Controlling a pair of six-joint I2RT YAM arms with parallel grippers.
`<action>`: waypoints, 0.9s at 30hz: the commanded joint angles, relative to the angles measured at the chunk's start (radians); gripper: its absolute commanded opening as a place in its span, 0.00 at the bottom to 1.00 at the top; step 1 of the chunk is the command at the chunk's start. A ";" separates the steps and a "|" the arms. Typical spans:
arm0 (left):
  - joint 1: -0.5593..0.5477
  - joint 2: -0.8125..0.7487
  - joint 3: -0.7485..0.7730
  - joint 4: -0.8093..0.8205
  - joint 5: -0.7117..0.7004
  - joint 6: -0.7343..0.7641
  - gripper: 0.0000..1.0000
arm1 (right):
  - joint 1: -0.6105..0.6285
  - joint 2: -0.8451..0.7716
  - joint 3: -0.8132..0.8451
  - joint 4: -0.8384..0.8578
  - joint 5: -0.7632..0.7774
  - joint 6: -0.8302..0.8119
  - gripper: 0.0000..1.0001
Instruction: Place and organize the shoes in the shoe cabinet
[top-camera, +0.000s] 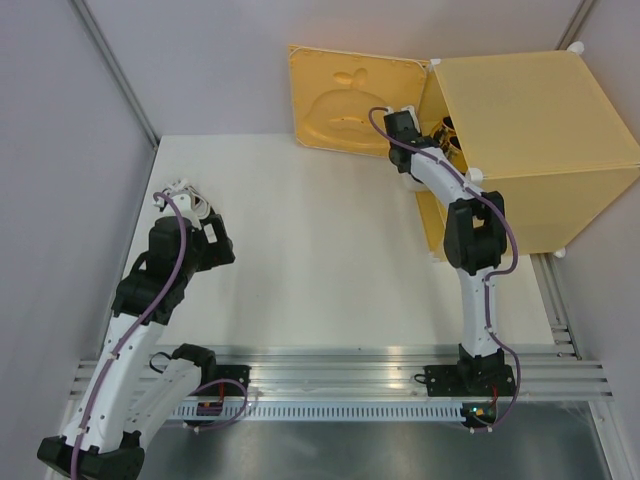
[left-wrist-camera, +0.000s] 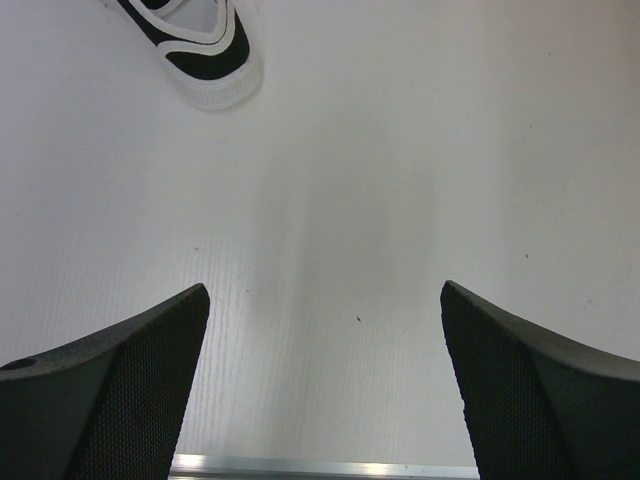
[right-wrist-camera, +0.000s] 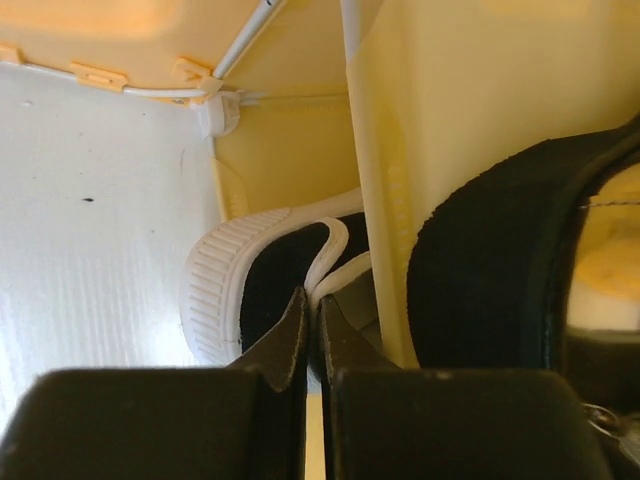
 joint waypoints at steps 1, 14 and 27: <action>-0.002 -0.005 0.024 0.029 0.009 0.025 0.99 | -0.009 -0.001 -0.021 0.091 0.138 -0.120 0.01; -0.002 0.000 0.023 0.026 0.013 0.031 0.99 | -0.009 0.039 -0.066 0.146 0.188 -0.191 0.18; -0.002 0.001 0.023 0.028 0.022 0.023 0.99 | 0.053 -0.081 -0.119 0.125 0.056 -0.142 0.47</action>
